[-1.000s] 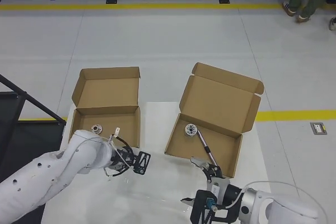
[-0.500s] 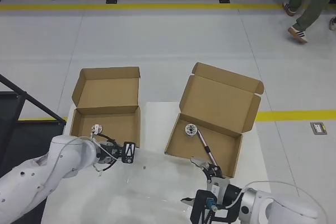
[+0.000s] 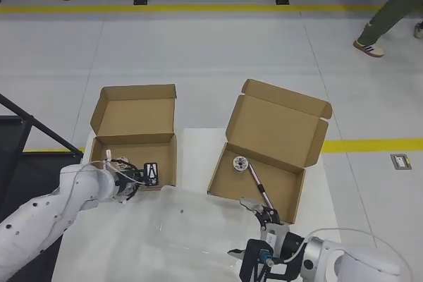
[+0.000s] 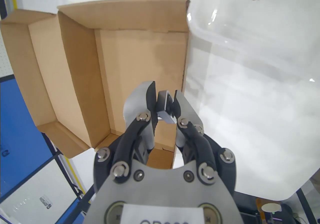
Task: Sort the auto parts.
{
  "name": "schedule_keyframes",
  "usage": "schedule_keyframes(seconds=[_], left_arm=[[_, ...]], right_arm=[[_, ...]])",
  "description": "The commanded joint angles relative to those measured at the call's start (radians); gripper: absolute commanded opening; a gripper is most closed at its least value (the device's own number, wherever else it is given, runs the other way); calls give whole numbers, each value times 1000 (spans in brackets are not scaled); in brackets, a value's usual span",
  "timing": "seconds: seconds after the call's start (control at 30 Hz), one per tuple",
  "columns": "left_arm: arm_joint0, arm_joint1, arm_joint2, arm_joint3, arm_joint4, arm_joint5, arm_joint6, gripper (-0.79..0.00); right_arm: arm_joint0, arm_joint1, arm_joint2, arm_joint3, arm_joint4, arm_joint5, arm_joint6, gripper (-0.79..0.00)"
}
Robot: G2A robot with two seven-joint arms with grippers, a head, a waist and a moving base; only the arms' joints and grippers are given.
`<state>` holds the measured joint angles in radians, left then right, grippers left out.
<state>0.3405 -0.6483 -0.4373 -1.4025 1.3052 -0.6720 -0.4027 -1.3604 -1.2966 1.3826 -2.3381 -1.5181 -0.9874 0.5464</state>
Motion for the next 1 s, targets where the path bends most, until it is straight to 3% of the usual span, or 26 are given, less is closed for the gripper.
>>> schedule_keyframes(seconds=[0.0,0.2,0.53,0.63,0.7,0.73,0.77,0.97], left_arm=[[-8,-17,2,42,13,11,21,-785],[-33,-87,32,185,77,47,98,-785],[-87,-254,108,447,166,52,145,-785],[-102,-298,114,526,169,42,171,-517],[-113,-321,114,568,178,34,189,-400],[-117,-331,114,587,183,31,197,-274],[-121,-340,113,604,189,27,205,-209],[-137,-369,92,673,215,-5,271,-188]], right_arm=[[0,0,0,0,0,0,0,0],[0,0,0,0,0,0,0,0],[0,0,0,0,0,0,0,0],[0,0,0,0,0,0,0,0],[0,0,0,0,0,0,0,0],[0,0,0,0,0,0,0,0],[0,0,0,0,0,0,0,0],[0,0,0,0,0,0,0,0]])
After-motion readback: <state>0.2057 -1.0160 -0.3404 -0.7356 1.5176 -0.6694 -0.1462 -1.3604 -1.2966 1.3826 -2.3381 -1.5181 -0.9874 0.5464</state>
